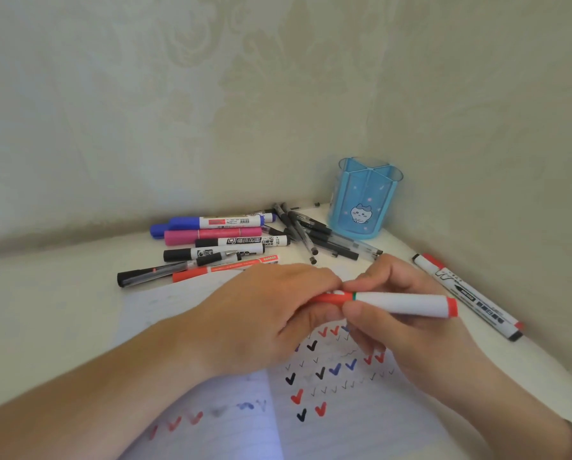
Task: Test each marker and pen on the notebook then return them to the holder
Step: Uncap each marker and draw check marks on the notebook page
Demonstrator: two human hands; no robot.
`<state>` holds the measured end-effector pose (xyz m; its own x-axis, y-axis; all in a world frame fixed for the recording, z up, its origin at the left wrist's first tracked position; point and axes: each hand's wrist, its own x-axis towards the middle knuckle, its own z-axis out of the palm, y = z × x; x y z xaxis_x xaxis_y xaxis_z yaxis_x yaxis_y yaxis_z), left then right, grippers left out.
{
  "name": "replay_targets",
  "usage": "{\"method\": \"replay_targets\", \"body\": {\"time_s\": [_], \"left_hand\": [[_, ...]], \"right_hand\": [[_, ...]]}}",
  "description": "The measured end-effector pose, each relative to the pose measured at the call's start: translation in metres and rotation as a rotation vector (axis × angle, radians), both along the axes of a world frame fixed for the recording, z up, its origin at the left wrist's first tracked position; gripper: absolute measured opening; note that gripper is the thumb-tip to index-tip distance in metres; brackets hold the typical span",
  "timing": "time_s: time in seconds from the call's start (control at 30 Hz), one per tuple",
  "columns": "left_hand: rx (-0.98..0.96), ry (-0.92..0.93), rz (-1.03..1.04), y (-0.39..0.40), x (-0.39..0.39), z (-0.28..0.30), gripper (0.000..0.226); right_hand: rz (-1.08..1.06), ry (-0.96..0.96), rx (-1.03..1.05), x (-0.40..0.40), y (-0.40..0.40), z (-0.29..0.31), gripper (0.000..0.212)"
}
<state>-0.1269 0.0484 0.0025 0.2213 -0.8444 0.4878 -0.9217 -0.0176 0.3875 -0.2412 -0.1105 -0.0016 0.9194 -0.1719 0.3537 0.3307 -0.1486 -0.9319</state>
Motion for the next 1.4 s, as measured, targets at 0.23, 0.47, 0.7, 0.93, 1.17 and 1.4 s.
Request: {"method": "replay_targets", "body": {"time_s": [0.23,0.47,0.7,0.93,1.17,1.4], "left_hand": [[0.038,0.132,-0.118,0.003,0.001,0.002,0.014],[0.056,0.323,-0.193,0.002,0.0,0.002,0.022],[0.046,0.344,-0.016,0.01,0.016,-0.003,0.033],[0.052,0.253,0.042,0.001,0.019,-0.01,0.053],[0.006,0.422,0.095,-0.001,0.018,-0.009,0.049],[0.052,0.468,0.094,-0.001,0.015,-0.006,0.045]], "right_hand": [[0.077,-0.029,-0.031,-0.006,0.003,0.001,0.025],[0.086,-0.023,-0.071,-0.013,0.001,0.004,0.021],[0.131,0.018,0.143,-0.01,-0.015,0.009,0.019],[-0.041,0.289,-0.074,-0.013,-0.002,-0.004,0.043],[-0.08,0.27,-0.228,-0.013,0.003,-0.004,0.04],[-0.065,0.311,-0.257,-0.012,0.001,-0.003,0.038]]}}
